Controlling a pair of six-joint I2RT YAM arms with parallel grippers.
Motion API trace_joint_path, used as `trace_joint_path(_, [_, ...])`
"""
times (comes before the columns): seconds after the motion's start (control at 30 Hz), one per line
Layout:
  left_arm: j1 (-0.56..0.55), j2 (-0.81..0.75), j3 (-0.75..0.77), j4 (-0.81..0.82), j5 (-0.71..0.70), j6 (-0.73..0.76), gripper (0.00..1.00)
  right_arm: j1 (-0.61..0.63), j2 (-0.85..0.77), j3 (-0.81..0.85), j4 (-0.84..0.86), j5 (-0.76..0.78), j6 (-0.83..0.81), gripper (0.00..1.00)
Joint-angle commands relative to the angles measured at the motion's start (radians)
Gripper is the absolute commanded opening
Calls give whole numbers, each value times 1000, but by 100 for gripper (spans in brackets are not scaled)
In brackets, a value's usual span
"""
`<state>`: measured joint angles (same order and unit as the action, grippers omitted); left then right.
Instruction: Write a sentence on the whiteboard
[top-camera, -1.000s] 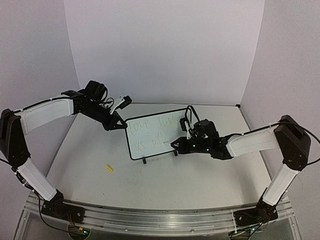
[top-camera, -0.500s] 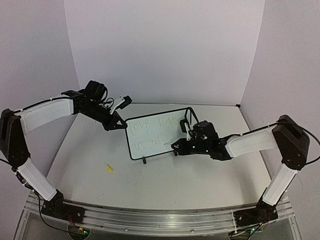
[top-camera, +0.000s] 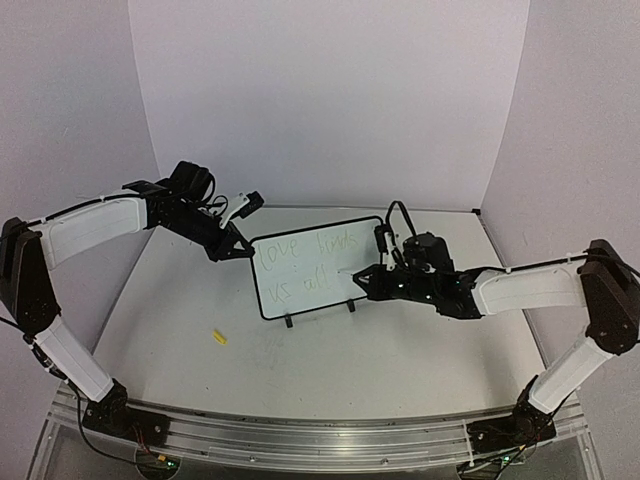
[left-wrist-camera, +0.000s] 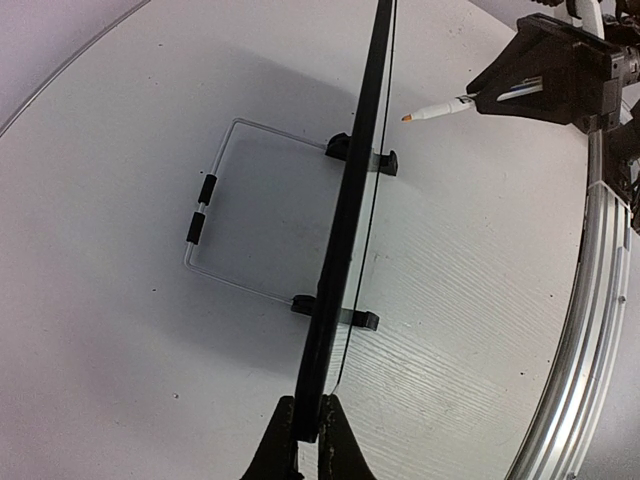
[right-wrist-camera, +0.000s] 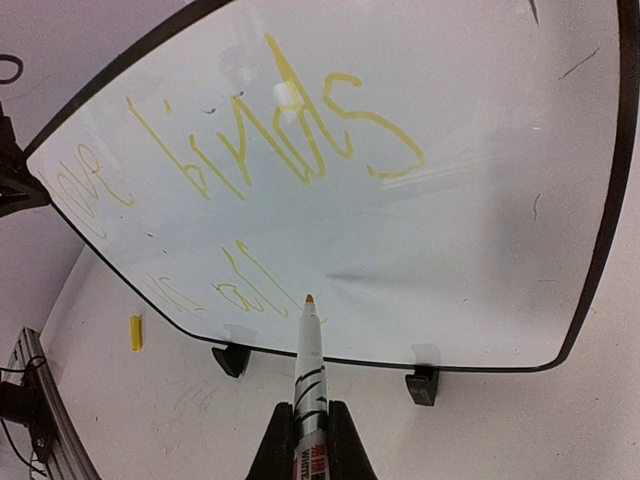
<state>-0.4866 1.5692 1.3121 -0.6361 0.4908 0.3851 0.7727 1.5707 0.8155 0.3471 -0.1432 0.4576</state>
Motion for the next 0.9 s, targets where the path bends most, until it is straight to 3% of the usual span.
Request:
trace_joint_path(0.0, [3,-22,-12,16,-112,44,0,-6,13,-14,-8,-2,-1,0])
trace_joint_path(0.87, [3,-20,-12,16,-115,43,0,-6,117,40,20,42,-2,0])
